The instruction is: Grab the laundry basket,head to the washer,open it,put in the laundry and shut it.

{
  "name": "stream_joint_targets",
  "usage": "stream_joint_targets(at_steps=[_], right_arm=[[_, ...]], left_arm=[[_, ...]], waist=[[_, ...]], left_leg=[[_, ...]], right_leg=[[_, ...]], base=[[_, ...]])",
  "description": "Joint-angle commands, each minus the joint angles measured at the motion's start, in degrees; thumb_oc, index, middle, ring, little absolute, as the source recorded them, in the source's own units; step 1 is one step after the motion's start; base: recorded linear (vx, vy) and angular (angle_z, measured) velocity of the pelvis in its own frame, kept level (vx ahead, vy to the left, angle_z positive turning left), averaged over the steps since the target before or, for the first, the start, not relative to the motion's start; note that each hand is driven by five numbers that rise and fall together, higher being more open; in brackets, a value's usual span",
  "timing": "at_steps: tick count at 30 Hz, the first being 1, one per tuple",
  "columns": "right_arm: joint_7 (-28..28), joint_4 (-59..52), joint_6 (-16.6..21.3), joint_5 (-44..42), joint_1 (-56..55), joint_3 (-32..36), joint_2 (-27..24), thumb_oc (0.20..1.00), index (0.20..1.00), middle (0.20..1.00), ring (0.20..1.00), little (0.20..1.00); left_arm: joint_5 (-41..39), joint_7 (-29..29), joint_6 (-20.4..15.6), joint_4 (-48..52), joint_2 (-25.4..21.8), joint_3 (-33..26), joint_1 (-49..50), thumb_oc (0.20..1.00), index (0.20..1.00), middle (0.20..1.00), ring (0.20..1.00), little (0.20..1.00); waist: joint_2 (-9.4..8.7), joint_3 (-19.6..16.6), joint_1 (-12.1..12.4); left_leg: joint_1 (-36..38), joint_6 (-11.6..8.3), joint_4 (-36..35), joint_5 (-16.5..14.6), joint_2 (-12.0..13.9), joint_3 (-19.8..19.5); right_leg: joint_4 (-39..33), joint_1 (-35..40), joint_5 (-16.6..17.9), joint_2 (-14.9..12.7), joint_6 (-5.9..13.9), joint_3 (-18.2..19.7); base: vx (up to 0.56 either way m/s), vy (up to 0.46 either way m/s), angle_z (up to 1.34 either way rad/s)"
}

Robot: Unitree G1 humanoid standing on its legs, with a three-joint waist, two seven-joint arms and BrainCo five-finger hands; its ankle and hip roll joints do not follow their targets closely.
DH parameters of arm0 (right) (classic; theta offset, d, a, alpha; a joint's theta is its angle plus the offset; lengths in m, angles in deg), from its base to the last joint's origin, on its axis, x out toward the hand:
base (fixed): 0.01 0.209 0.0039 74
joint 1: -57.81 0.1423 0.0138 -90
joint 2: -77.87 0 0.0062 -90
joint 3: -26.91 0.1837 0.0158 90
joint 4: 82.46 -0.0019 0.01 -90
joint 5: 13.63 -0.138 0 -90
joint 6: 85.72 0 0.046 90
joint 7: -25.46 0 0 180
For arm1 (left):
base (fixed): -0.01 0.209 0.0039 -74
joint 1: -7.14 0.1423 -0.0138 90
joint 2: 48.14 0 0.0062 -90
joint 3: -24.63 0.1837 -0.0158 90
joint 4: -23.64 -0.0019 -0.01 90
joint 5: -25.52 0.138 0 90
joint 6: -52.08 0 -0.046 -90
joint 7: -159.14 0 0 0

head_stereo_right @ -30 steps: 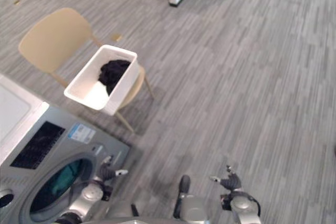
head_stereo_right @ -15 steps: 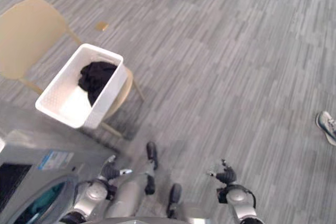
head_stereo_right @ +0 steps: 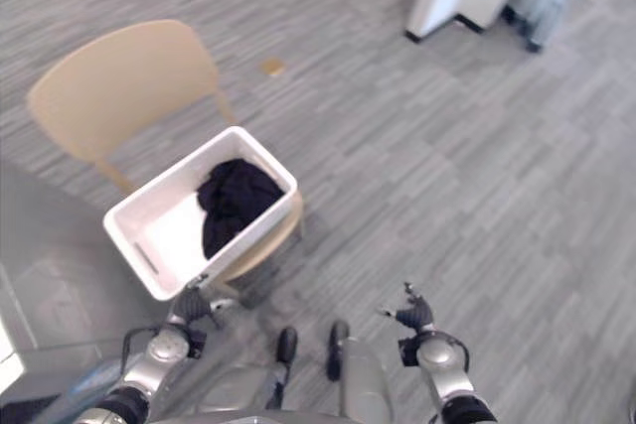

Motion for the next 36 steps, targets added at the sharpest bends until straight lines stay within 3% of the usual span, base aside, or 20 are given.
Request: stream_joint_targets(at_steps=[1,3,4,5,7,13,14,15,17,22,24,25,27,29,30,31,32,34,35,36], right_arm=[[0.3,-1.1,1.4,-0.9,-0.6,-0.1,-2.7,1.0,1.0,1.0,1.0,1.0],[0.2,-1.3,1.7,-0.4,-0.5,-0.4,-2.8,1.0,1.0,1.0,1.0,1.0],[0.4,-1.3,2.2,-0.9,-0.7,-0.3,-2.6,1.0,1.0,1.0,1.0,1.0],[-0.3,-1.2,2.1,-0.6,-0.6,-0.3,-2.7,1.0,1.0,1.0,1.0,1.0],[-0.2,-1.1,2.1,-0.7,-0.5,-0.2,-2.8,1.0,1.0,1.0,1.0,1.0],[0.9,-2.3,2.0,-0.8,-1.6,0.9,-2.5,1.0,1.0,1.0,1.0,1.0],[0.9,-2.3,2.0,-0.8,-1.6,0.9,-2.5,1.0,1.0,1.0,1.0,1.0],[1.0,-2.6,1.6,-0.1,-2.2,1.2,-2.5,1.0,1.0,1.0,1.0,1.0],[1.0,-2.8,1.4,0.6,-1.9,1.0,-2.5,1.0,1.0,1.0,1.0,1.0],[0.7,-3.9,1.2,3.8,-1.0,-0.6,-2.8,1.0,1.0,1.0,1.0,1.0],[0.5,-8.4,1.4,7.4,-0.4,-1.7,-3.9,1.0,1.0,1.0,1.0,1.0],[0.5,-8.4,1.4,7.4,-0.4,-1.7,-3.9,1.0,1.0,1.0,1.0,1.0],[0.6,-11.9,1.5,9.2,0.5,-2.1,-5.3,1.0,1.0,1.0,1.0,1.0],[0.9,-15.4,1.9,10.2,1.3,-2.2,-6.3,1.0,1.0,1.0,1.0,1.0],[0.9,-15.4,1.9,10.2,1.3,-2.2,-6.4,1.0,1.0,1.0,1.0,1.0],[0.8,-19.1,2.3,11.9,1.8,-2.4,-8.1,1.0,1.0,1.0,1.0,1.0],[0.8,-19.1,2.3,11.9,1.8,-2.4,-8.1,1.0,1.0,1.0,1.0,1.0],[0.8,-20.6,2.5,13.6,3.2,-3.3,-10.1,1.0,1.0,1.0,1.0,1.0],[0.3,-21.0,2.1,14.2,5.6,-4.4,-12.0,1.0,1.0,1.0,1.0,1.0],[0.3,-21.0,2.1,14.2,5.7,-4.4,-12.0,1.0,1.0,1.0,1.0,1.0]], left_arm=[[0.4,0.4,-1.2,-0.8,0.2,1.3,0.4,1.0,1.0,1.0,1.0,1.0],[0.2,0.2,-1.6,-1.4,1.0,1.8,0.5,1.0,1.0,1.0,1.0,1.0],[0.3,0.1,-1.5,-1.6,1.1,2.0,1.0,1.0,1.0,1.0,1.0,1.0],[-0.7,-0.9,-1.7,-1.2,1.2,1.5,1.8,1.0,1.0,1.0,1.0,1.0],[-0.7,-0.9,-1.6,-1.3,1.1,1.4,2.1,1.0,1.0,1.0,1.0,1.0],[-0.8,-0.7,-0.9,-1.2,0.8,0.0,2.9,1.0,1.0,1.0,1.0,1.0],[-0.8,-0.7,-0.9,-1.2,0.8,0.0,2.9,1.0,1.0,1.0,1.0,1.0],[-0.6,-1.0,-0.7,-0.7,0.4,-0.4,3.1,1.0,1.0,1.0,1.0,1.0],[-0.6,-1.3,-0.5,-0.6,0.1,-0.8,3.6,1.0,1.0,1.0,1.0,1.0],[-0.8,-1.4,-0.2,-1.8,-0.2,-2.4,4.8,1.0,1.0,1.0,1.0,1.0],[-1.0,-1.3,-0.1,-2.1,-1.2,-4.1,6.1,1.0,1.0,1.0,1.0,1.0],[-1.0,-1.3,-0.1,-2.1,-1.2,-4.1,6.2,1.0,1.0,1.0,1.0,1.0],[-1.4,-1.0,-0.1,-1.8,-1.9,-5.2,6.3,1.0,1.0,1.0,1.0,1.0],[-1.4,-0.4,-0.2,-1.9,-2.6,-5.4,6.0,1.0,1.0,1.0,1.0,1.0],[-1.4,-0.4,-0.2,-1.9,-2.6,-5.5,6.0,1.0,1.0,1.0,1.0,1.0],[-1.0,0.0,-0.6,-1.5,-2.9,-5.5,6.0,1.0,1.0,1.0,1.0,1.0],[-1.0,0.0,-0.6,-1.5,-2.9,-5.5,6.0,1.0,1.0,1.0,1.0,1.0],[-0.9,0.0,-1.0,-1.4,-3.0,-5.4,6.0,1.0,1.0,1.0,1.0,1.0],[-0.4,-0.2,-1.1,-2.1,-3.9,-5.3,5.7,1.0,1.0,1.0,1.0,1.0],[-0.4,-0.2,-1.1,-2.1,-3.9,-5.3,5.7,1.0,1.0,1.0,1.0,1.0]], waist=[[-0.17,-1.4,-1.1],[-0.44,-1.9,-0.5],[-0.4,-2.3,-0.3],[-0.59,-3.1,-0.3],[-0.49,-3.1,-0.5],[-0.08,-3.9,-2.7],[-0.08,-3.9,-2.7],[-0.1,-4.2,-3.2],[-0.21,-4.3,-3.3],[-1.33,-5.2,-2.4],[-2.62,-5.5,-0.7],[-2.64,-5.5,-0.7],[-3.0,-4.6,-0.2],[-3.0,-3.6,-0.5],[-2.95,-3.8,-0.4],[-2.83,-3.5,-0.7],[-2.82,-3.6,-0.7],[-2.69,-3.2,-0.8],[-3.5,-3.0,-0.6],[-3.51,-3.1,-0.6]], left_leg=[[-4.9,-4.08,5.2,-4.5,-1.2,0.6],[-5.7,-4.69,6.6,-5.3,-1.5,0.2],[-6.1,-5.27,6.7,-5.0,-1.0,-0.5],[-6.5,-5.92,6.4,-4.9,-0.3,0.6],[-6.6,-5.98,6.2,-4.8,0.1,1.4],[-6.9,-5.9,5.0,-4.2,5.3,21.0],[-6.9,-5.9,5.0,-4.2,5.3,20.9],[-7.0,-5.76,5.2,-4.2,5.8,24.6],[-6.7,-5.68,5.3,-4.5,5.7,25.5],[-5.8,-5.03,4.7,-5.1,5.3,23.8],[-4.9,-3.53,5.4,-7.1,4.8,22.7],[-4.9,-3.52,5.4,-7.1,4.8,22.7],[-4.6,-2.61,6.2,-7.9,4.6,21.6],[-4.7,-2.16,6.8,-8.1,4.6,19.8],[-4.9,-2.19,6.8,-8.0,4.7,19.8],[-4.2,-2.3,6.4,-8.0,4.3,17.4],[-4.2,-2.31,6.4,-8.0,4.3,17.4],[-3.5,-2.75,5.7,-7.7,3.9,15.1],[-3.8,-3.56,6.4,-7.7,2.6,12.0],[-4.0,-3.57,6.4,-7.6,2.6,12.0]], right_leg=[[-7.9,6.7,6.0,3.4,1.76,9.6],[-12.3,9.1,8.0,0.3,1.43,5.1],[-13.7,10.4,7.6,0.7,0.7,4.6],[-16.0,12.3,8.3,-0.6,0.58,0.7],[-16.4,13.2,8.2,-0.9,0.44,-0.6],[-17.7,16.7,6.4,-3.1,0.89,-11.4],[-17.7,16.7,6.4,-3.1,0.89,-11.4],[-17.6,17.1,6.2,-3.7,0.93,-13.9],[-17.6,17.9,5.7,-3.8,0.85,-15.2],[-16.1,18.7,4.5,-4.1,1.22,-16.1],[-8.6,17.4,3.1,-5.7,2.11,-16.4],[-8.6,17.3,3.0,-5.7,2.12,-16.3],[-1.0,14.2,4.0,-6.9,3.8,-15.9],[5.2,10.3,5.1,-6.3,5.07,-12.8],[5.0,10.1,5.3,-6.2,5.02,-12.8],[4.7,9.0,4.2,-4.4,4.19,-8.6],[4.7,9.0,4.2,-4.3,4.18,-8.6],[0.9,8.3,4.0,-3.5,3.16,-5.6],[-6.5,9.0,5.6,-3.4,2.89,-2.7],[-6.6,8.9,5.7,-3.4,2.88,-2.7]], base=[[0.11,-0.26,1.89],[0.09,-0.294,1.98],[0.11,-0.351,1.76],[0.1,-0.268,1.65],[0.05,-0.133,1.44],[0.03,-0.068,1.04],[0.04,-0.03,0.76],[0.07,-0.005,0.76],[0.11,0.028,0.49],[0.13,0.077,0.26],[0.16,0.152,-0.09],[0.1,0.099,-0.11],[0.04,0.069,-0.01],[0.01,0.026,0.11],[0.06,-0.017,0.21],[0.06,-0.015,0.28],[0.09,-0.038,0.26],[0.09,-0.112,0.51],[0.09,-0.148,0.59],[0.09,-0.158,0.61]])
